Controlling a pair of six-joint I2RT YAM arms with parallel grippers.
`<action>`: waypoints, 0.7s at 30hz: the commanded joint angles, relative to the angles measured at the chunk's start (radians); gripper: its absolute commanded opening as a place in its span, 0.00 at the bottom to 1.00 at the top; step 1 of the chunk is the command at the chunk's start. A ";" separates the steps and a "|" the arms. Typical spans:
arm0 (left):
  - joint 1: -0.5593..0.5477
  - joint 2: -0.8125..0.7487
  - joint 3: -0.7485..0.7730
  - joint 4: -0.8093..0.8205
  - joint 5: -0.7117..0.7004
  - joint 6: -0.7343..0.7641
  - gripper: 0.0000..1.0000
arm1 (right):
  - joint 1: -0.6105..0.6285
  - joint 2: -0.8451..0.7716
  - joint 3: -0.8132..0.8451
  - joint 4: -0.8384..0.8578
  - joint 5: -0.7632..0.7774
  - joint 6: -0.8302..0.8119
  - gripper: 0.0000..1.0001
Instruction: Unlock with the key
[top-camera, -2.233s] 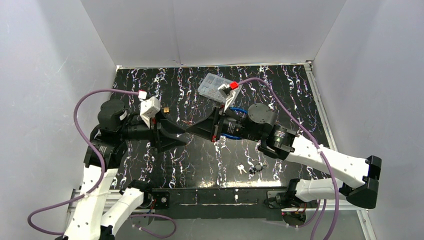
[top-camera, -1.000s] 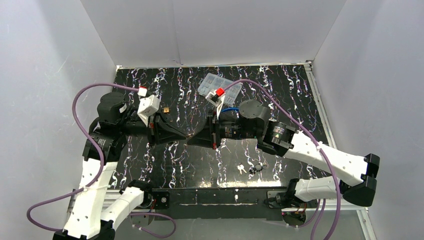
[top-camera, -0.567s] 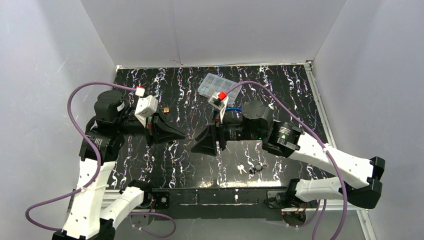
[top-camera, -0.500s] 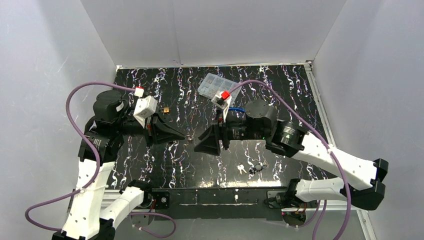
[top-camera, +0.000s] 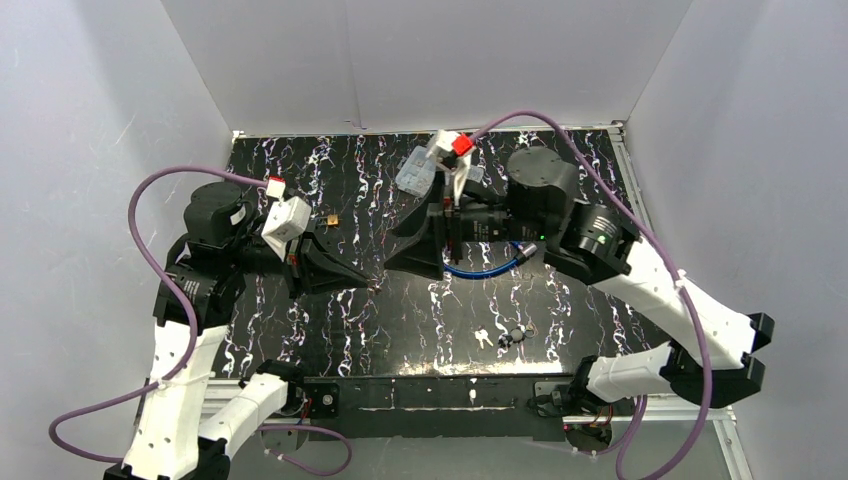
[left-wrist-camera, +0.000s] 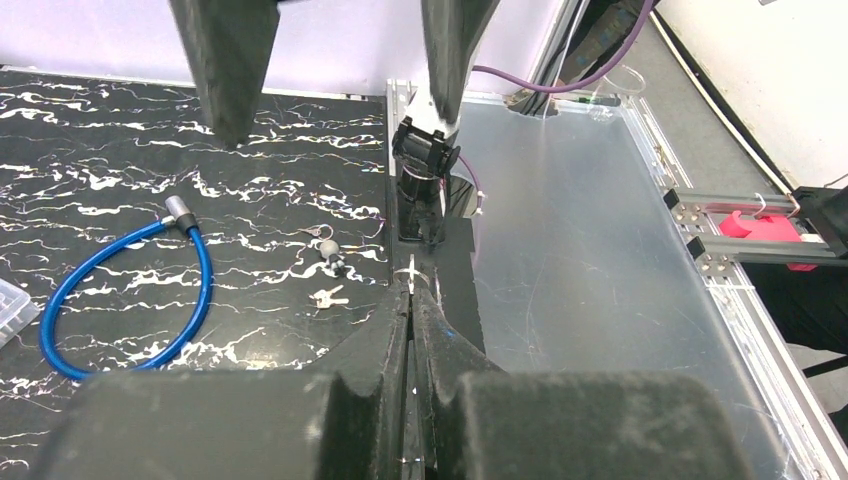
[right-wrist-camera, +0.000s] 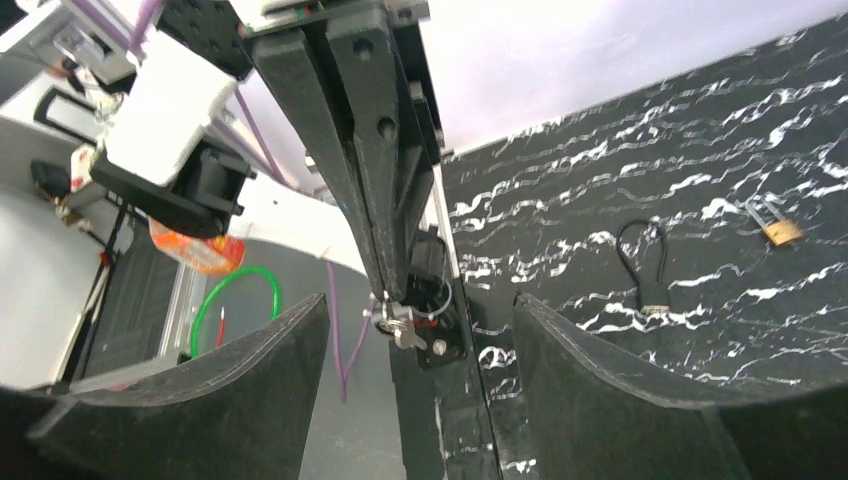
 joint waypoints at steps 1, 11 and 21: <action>-0.002 -0.013 0.012 -0.023 0.026 0.019 0.00 | 0.016 0.059 0.054 -0.084 -0.085 -0.061 0.75; -0.002 -0.004 0.002 -0.031 -0.004 0.035 0.00 | 0.055 0.106 0.078 -0.120 -0.083 -0.086 0.60; -0.002 -0.009 -0.005 -0.038 -0.040 0.038 0.00 | 0.070 0.093 0.052 -0.065 -0.024 -0.073 0.38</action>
